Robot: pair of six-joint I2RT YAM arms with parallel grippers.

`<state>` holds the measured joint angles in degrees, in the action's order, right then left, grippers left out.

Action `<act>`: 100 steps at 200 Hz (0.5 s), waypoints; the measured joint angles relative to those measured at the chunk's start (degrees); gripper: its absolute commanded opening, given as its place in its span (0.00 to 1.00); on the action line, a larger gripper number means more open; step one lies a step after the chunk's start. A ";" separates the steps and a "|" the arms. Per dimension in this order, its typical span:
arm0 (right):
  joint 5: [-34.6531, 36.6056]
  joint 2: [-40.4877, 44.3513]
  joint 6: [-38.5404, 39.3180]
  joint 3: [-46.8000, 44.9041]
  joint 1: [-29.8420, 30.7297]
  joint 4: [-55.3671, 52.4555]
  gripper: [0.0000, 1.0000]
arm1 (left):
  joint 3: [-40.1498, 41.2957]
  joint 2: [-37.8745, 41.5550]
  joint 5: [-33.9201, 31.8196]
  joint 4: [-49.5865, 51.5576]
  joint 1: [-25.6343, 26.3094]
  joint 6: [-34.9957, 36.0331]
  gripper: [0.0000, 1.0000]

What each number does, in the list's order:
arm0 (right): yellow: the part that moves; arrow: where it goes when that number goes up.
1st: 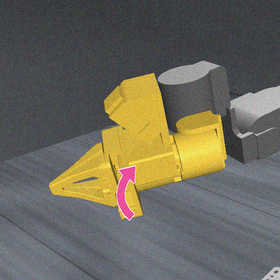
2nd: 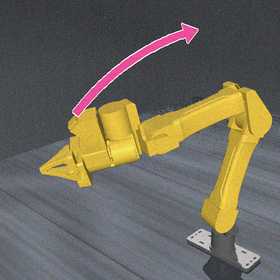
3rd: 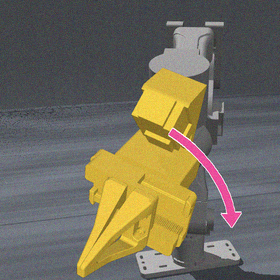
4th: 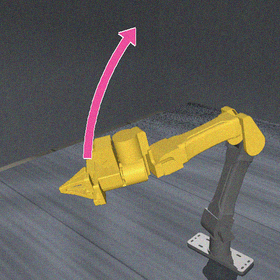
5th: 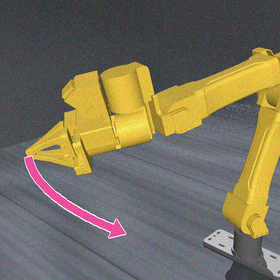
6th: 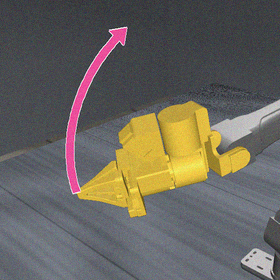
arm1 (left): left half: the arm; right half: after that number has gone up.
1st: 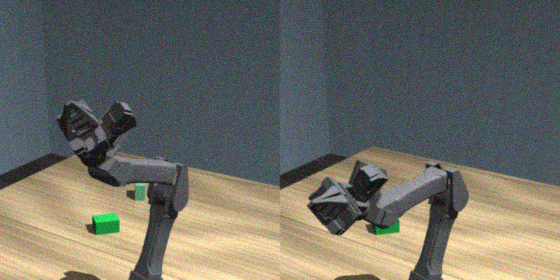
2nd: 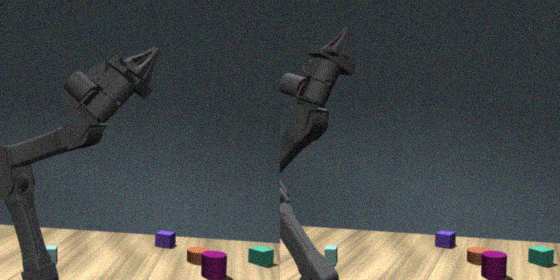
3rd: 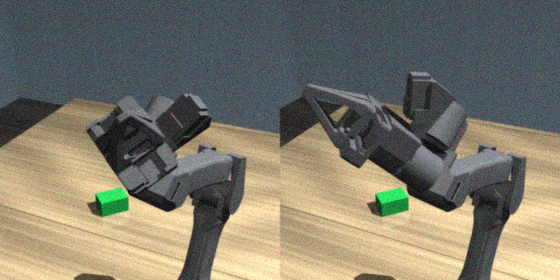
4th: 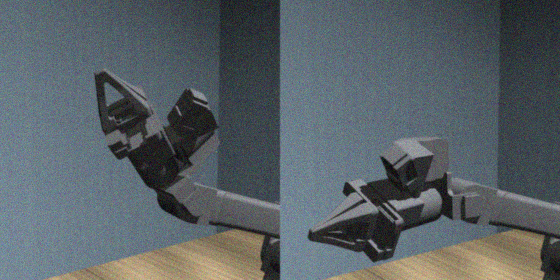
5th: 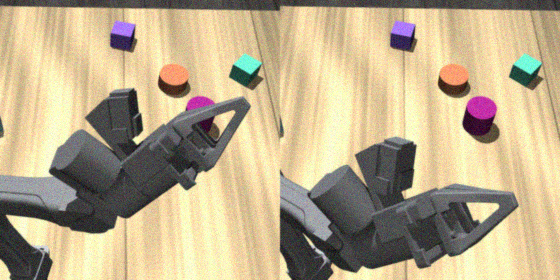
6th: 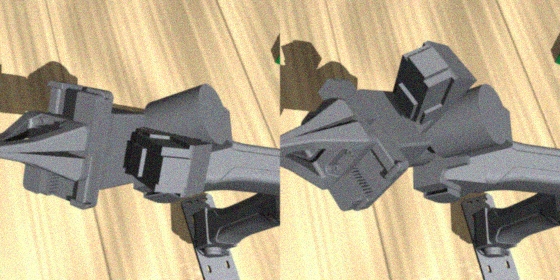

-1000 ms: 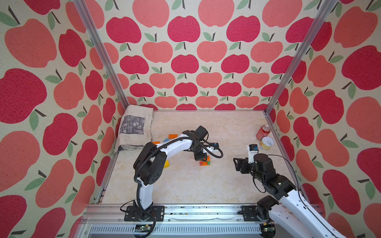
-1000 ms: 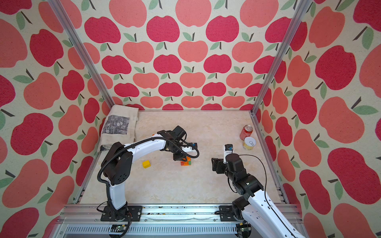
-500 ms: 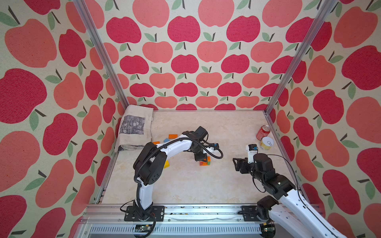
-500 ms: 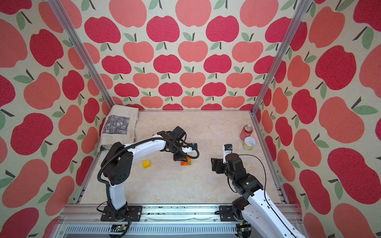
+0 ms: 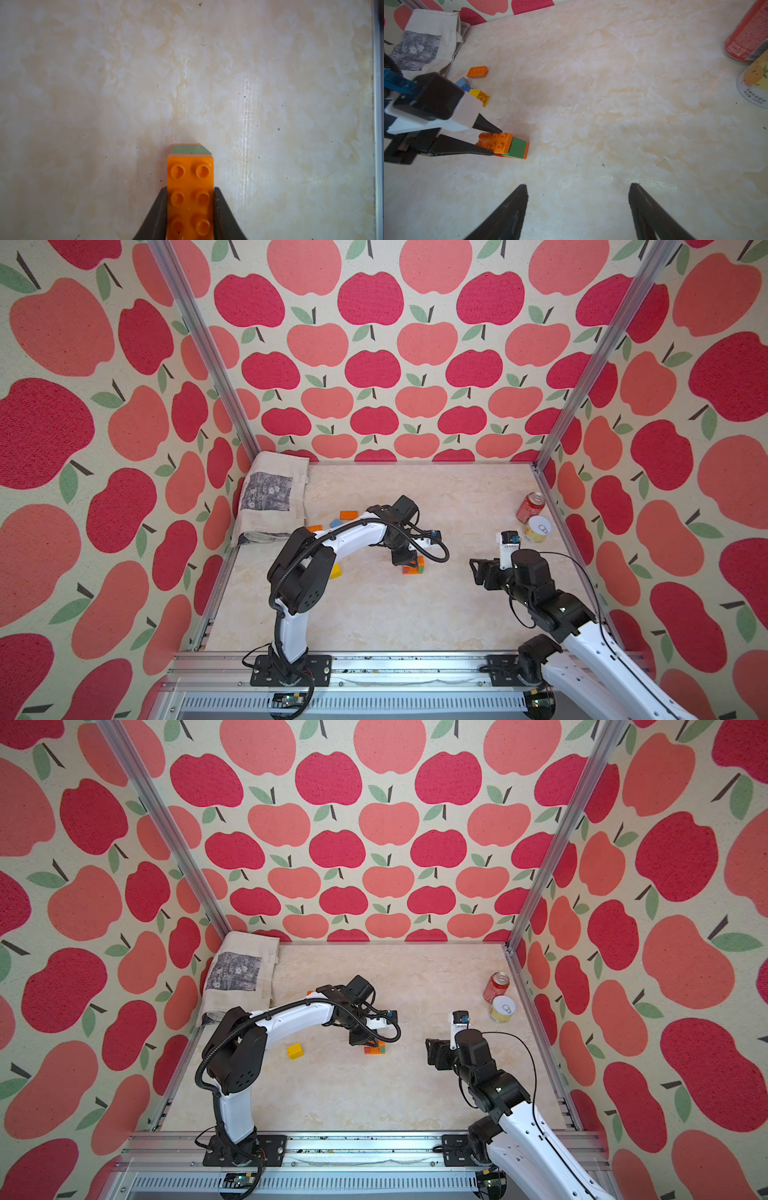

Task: Assemble the letter p with lego
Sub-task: Assemble the lego brick with the lego brick.

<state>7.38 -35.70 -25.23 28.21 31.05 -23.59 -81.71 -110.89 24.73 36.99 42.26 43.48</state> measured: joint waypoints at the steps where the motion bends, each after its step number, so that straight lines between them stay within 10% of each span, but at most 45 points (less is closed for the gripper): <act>1: 0.00 0.00 -0.02 0.00 0.00 0.00 0.80 | 0.00 0.00 0.02 0.00 0.00 0.00 0.14; 100: -0.48 0.00 -0.42 -0.59 -0.07 0.42 0.80 | 2.38 1.09 0.17 -1.75 0.04 1.70 0.16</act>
<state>6.90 -35.70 -25.65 27.62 30.98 -23.18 -79.33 -109.80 24.91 35.24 42.30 45.19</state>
